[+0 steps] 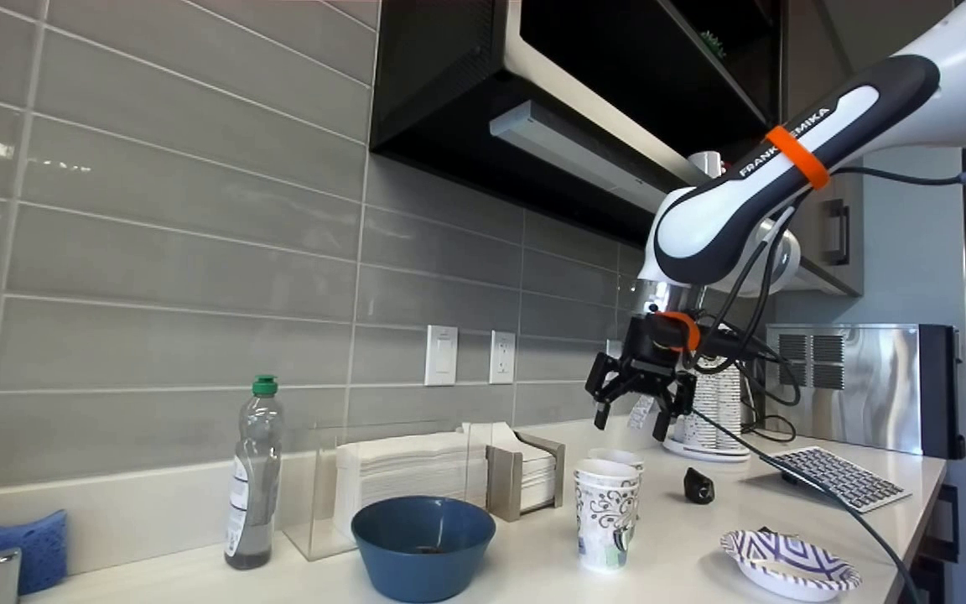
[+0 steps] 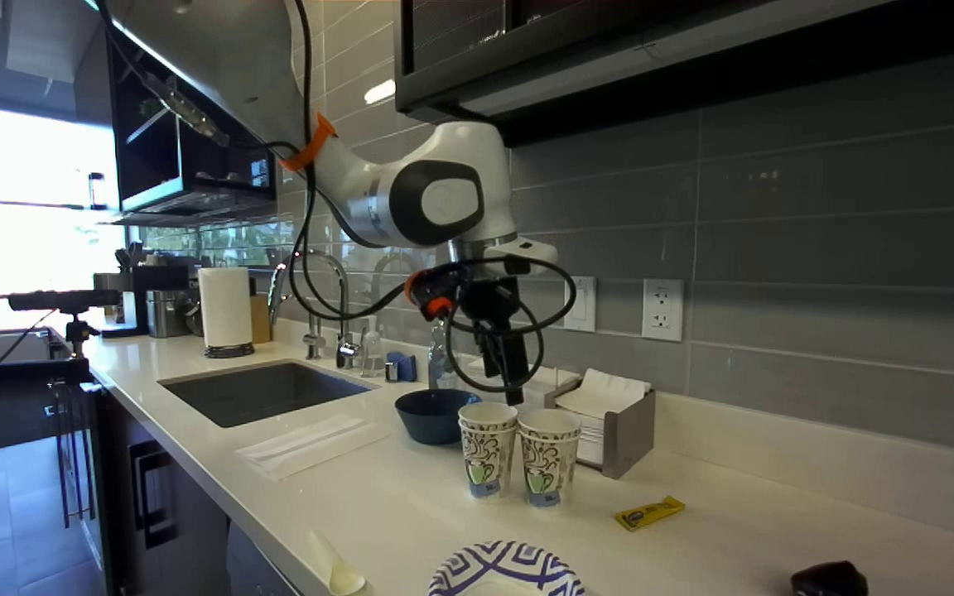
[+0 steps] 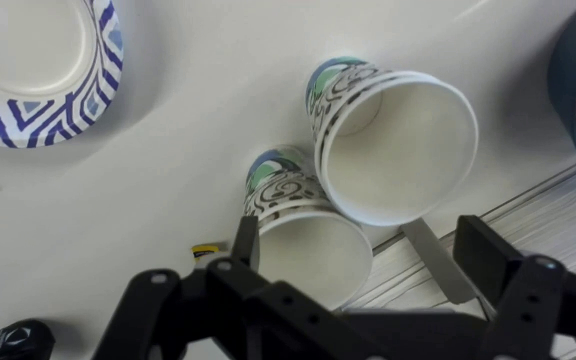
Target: Stack the cups
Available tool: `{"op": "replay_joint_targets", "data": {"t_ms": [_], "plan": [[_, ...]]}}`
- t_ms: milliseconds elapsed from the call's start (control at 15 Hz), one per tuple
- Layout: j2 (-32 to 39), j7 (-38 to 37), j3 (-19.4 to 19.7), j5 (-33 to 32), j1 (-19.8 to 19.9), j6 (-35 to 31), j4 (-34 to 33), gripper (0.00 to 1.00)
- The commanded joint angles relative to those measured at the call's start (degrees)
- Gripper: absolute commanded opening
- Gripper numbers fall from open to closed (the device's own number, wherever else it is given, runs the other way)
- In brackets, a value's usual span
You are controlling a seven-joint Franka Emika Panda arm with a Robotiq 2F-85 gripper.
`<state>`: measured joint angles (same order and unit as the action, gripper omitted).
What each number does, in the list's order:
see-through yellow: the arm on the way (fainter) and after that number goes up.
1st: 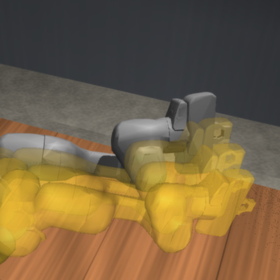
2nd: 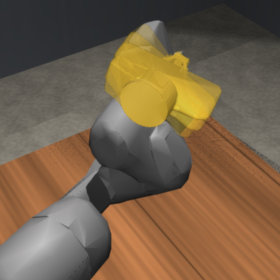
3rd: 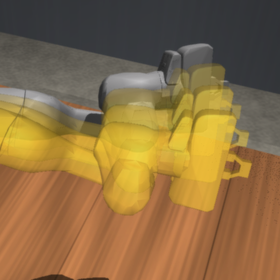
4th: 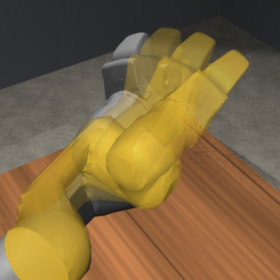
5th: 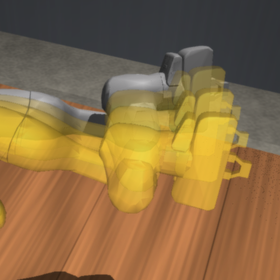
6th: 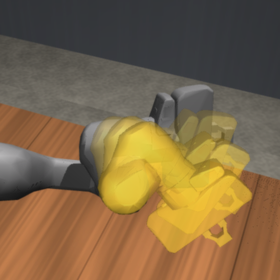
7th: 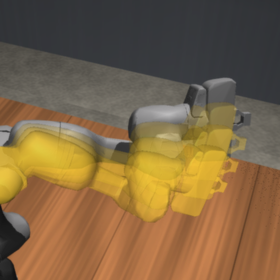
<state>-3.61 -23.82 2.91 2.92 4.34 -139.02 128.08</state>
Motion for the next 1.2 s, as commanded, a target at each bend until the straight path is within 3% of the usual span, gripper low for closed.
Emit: {"op": "replay_joint_targets", "data": {"t_ms": [0,600,667,733,1133], "plan": [[1.8,2.5,0.3,3.4,-0.2,-2.0,1.4,1.00],[5.8,5.1,0.4,8.4,-0.2,-5.1,2.5,1.00],[6.2,4.8,0.5,8.3,-0.2,-5.2,2.6,0.75],[6.4,4.9,0.5,8.5,-0.2,-5.2,2.6,0.73],[6.5,7.0,0.2,11.6,-0.2,-4.9,2.4,0.30]]}}
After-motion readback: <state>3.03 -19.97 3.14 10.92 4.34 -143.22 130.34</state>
